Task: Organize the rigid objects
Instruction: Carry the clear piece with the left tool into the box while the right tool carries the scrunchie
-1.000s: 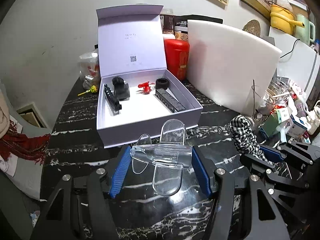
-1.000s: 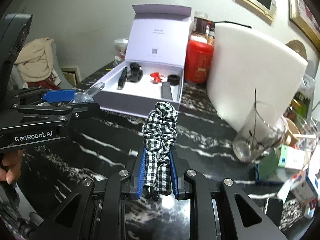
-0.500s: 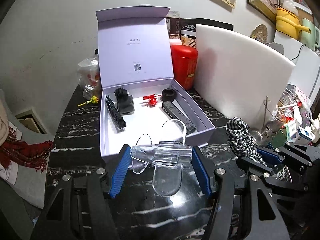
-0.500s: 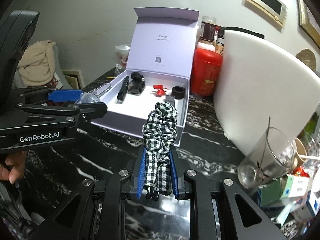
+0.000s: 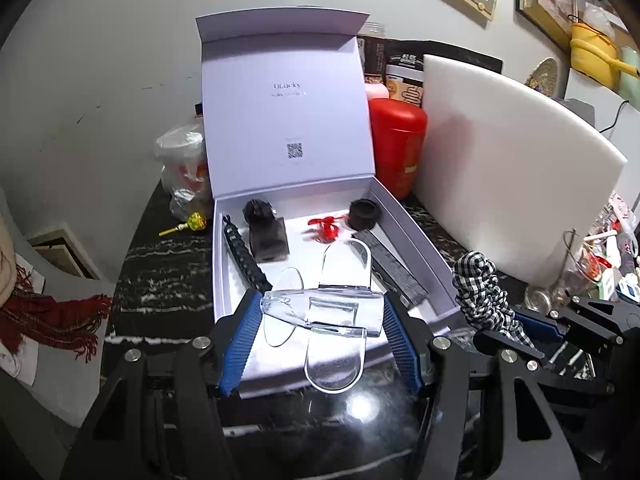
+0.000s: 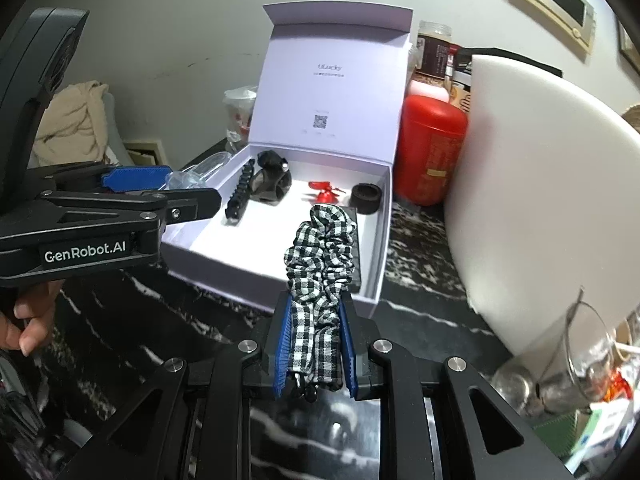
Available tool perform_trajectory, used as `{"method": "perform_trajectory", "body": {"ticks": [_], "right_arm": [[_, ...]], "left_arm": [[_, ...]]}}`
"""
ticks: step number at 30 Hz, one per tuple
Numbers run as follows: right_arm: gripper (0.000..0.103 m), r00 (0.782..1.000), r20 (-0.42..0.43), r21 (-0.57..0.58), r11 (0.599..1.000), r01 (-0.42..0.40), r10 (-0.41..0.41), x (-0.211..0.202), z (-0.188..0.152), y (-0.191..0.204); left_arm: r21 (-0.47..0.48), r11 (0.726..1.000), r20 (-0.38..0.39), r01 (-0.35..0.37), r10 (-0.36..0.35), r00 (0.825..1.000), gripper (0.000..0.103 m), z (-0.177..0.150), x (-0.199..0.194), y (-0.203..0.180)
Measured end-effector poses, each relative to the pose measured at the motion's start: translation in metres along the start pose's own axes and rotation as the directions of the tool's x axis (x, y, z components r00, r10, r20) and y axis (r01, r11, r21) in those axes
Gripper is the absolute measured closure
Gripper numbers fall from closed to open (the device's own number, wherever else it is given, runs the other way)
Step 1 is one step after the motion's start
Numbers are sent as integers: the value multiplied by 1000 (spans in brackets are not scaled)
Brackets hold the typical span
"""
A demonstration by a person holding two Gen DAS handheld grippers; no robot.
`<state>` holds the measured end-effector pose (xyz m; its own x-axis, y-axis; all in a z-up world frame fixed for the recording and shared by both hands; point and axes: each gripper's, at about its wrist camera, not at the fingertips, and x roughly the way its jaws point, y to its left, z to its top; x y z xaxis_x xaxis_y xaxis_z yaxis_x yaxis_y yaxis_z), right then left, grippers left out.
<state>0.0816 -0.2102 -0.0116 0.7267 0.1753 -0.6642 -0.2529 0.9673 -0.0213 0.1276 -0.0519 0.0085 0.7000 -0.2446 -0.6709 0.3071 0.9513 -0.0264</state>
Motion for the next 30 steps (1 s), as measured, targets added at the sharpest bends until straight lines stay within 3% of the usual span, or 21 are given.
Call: {"method": "perform_trajectory", "body": {"ticks": [30], "right_arm": [[81,1000,21,-67,998,-14,15,82,87,-25]], "left_arm": [[-5,1000,-2,-31,31,1000,43,73,76,38]]}}
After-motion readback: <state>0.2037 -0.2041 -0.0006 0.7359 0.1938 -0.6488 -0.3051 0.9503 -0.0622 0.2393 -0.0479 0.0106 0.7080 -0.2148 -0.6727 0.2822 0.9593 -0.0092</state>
